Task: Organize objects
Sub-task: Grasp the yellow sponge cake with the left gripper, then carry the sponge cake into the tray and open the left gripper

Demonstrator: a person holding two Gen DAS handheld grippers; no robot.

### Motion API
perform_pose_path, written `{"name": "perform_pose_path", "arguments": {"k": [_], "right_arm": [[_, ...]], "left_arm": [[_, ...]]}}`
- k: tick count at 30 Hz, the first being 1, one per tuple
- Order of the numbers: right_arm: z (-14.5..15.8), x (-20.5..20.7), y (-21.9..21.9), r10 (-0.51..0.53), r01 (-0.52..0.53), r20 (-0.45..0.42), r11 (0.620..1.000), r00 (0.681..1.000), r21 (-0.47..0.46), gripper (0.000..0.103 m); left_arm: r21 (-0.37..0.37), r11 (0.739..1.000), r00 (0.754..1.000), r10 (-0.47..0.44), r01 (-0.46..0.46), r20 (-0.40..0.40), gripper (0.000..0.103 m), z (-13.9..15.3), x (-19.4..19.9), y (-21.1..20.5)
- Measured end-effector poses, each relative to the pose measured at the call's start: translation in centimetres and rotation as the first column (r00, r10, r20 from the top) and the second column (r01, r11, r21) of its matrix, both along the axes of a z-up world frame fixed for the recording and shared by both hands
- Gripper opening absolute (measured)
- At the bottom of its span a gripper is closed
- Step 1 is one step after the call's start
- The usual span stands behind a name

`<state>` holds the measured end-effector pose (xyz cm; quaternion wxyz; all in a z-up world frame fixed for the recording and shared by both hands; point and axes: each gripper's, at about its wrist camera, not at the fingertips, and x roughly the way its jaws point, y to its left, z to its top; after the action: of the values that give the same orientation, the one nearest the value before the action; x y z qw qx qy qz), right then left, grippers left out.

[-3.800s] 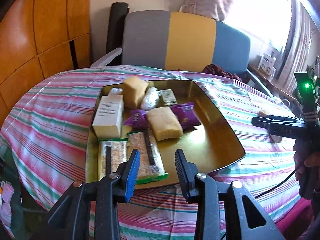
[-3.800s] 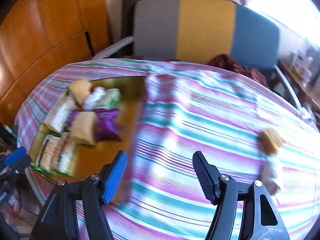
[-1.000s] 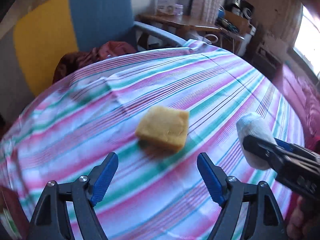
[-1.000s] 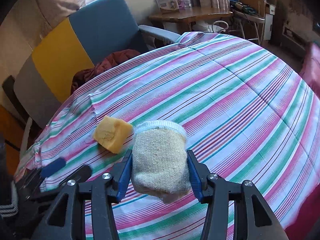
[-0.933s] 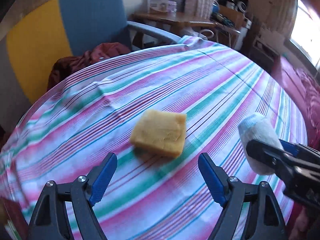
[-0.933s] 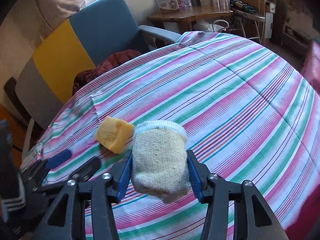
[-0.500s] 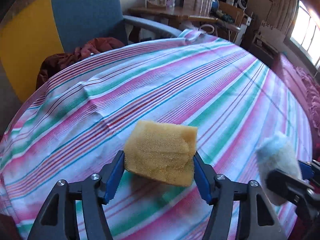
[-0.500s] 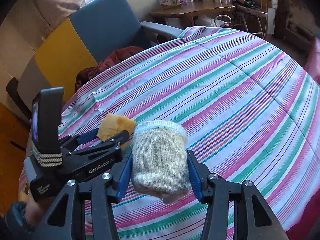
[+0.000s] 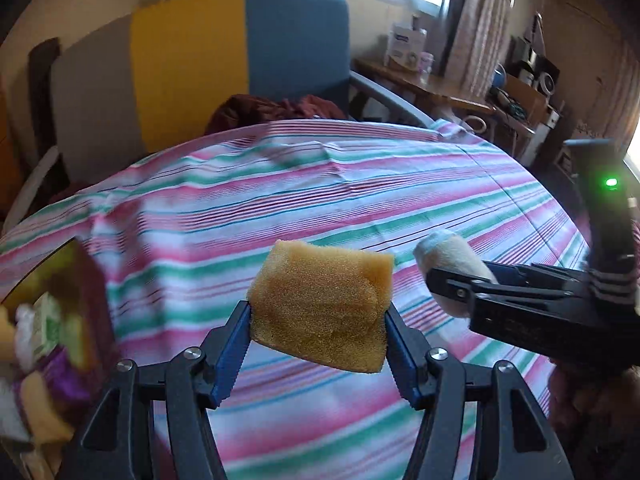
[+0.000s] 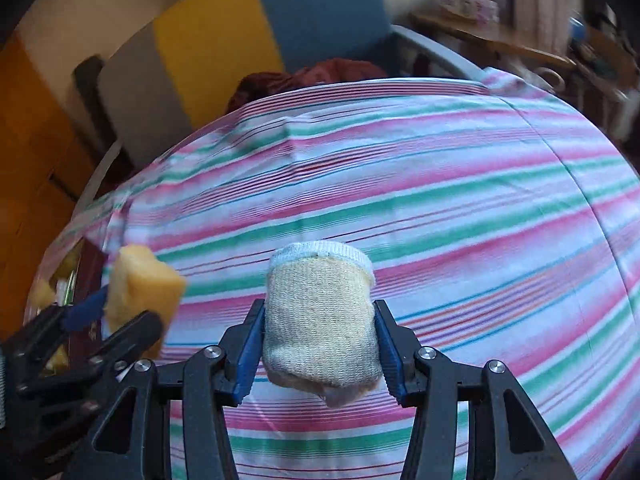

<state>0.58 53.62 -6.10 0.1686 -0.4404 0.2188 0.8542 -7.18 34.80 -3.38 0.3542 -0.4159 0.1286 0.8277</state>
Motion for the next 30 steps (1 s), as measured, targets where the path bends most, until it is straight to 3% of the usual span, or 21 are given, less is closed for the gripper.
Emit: {"name": "perform_pose_path", "arguments": {"k": [6, 12, 18, 25, 30], "right_arm": [[-0.6, -1.4, -4.3, 0.176, -0.178, 0.03, 0.98, 0.984, 0.092, 0.052], [-1.7, -2.3, -6.1, 0.249, -0.258, 0.077, 0.955, 0.966, 0.147, 0.052], [-3.3, -2.8, -6.3, 0.25, -0.276, 0.153, 0.944, 0.956, 0.181, 0.052], [-3.7, -2.9, -6.4, 0.244, -0.274, 0.165, 0.941, 0.956, 0.197, 0.052], [-3.8, -2.9, -6.7, 0.238, -0.272, 0.173, 0.939, 0.956, 0.213, 0.052]], "left_arm": [[0.021, 0.997, 0.996, 0.078, -0.077, -0.047, 0.064, 1.8, 2.2, -5.8], [0.037, 0.988, 0.986, 0.155, -0.153, -0.066, 0.064, 2.7, 3.4, -10.8], [0.051, 0.974, 0.972, 0.225, -0.222, -0.066, 0.064, 2.6, 3.4, -14.7], [0.08, 0.954, 0.956, 0.292, -0.289, -0.028, 0.064, 2.0, 3.1, -19.1], [0.128, 0.92, 0.929, 0.369, -0.37, 0.031, 0.063, 1.7, 2.3, -24.2]]}}
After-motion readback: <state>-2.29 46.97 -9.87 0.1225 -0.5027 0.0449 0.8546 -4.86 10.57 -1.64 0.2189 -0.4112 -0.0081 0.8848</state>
